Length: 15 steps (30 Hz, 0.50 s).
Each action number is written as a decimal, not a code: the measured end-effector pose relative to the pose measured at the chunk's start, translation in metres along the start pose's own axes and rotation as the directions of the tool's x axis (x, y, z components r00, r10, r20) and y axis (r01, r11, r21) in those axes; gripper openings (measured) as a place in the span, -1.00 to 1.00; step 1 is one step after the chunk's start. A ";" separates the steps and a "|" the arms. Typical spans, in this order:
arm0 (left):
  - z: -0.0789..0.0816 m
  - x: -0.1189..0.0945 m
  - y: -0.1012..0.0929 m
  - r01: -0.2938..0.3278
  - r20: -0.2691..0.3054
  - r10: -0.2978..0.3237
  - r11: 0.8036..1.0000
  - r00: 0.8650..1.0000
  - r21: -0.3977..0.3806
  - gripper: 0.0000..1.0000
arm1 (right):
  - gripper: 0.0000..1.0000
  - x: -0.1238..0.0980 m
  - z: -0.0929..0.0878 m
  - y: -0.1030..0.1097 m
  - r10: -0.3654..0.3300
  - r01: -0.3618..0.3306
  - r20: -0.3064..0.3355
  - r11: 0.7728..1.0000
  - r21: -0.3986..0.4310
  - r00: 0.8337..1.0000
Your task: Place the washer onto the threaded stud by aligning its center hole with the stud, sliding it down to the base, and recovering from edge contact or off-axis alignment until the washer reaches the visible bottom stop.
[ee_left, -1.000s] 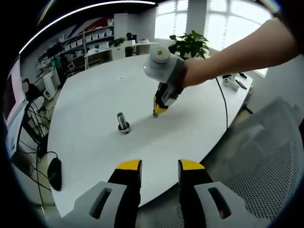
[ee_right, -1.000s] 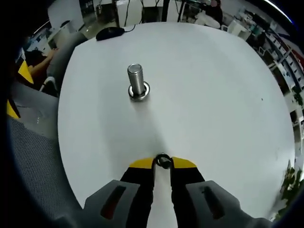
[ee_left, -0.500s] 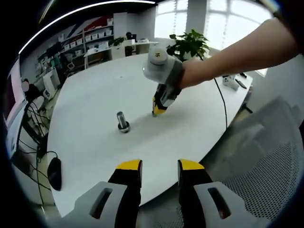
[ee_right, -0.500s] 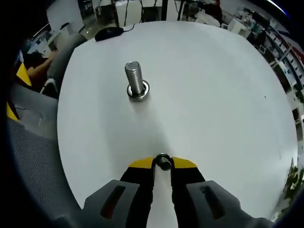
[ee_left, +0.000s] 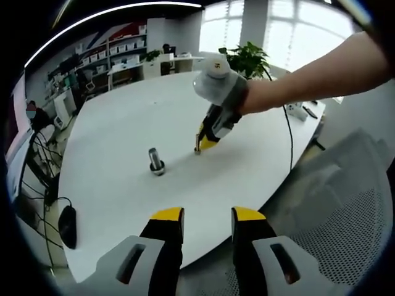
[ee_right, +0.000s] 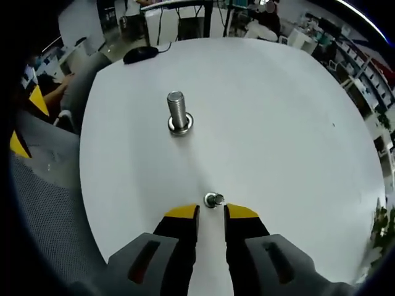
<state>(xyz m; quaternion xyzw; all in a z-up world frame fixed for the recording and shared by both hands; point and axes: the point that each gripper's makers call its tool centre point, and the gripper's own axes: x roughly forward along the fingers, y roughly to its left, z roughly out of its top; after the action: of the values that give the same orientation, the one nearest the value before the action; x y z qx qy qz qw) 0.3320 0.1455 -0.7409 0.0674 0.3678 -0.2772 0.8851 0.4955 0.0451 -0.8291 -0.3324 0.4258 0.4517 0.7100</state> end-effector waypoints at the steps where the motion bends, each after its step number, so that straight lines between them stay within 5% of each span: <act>1: 0.000 0.000 -0.001 0.004 0.002 -0.004 1.000 1.000 0.001 -0.43 | -0.64 -0.005 -0.001 0.001 -0.007 0.007 0.006 1.000 0.003 1.000; 15: 0.005 -0.001 -0.006 0.032 0.027 -0.033 0.999 0.999 0.017 -0.42 | -0.62 -0.067 -0.012 0.003 -0.118 0.105 0.164 0.991 0.086 0.979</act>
<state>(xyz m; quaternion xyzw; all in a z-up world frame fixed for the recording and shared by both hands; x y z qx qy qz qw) 0.3313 0.1397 -0.7364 0.0648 0.3544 -0.2954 0.8848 0.4740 0.0121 -0.7737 -0.2888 0.3620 0.4212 0.7798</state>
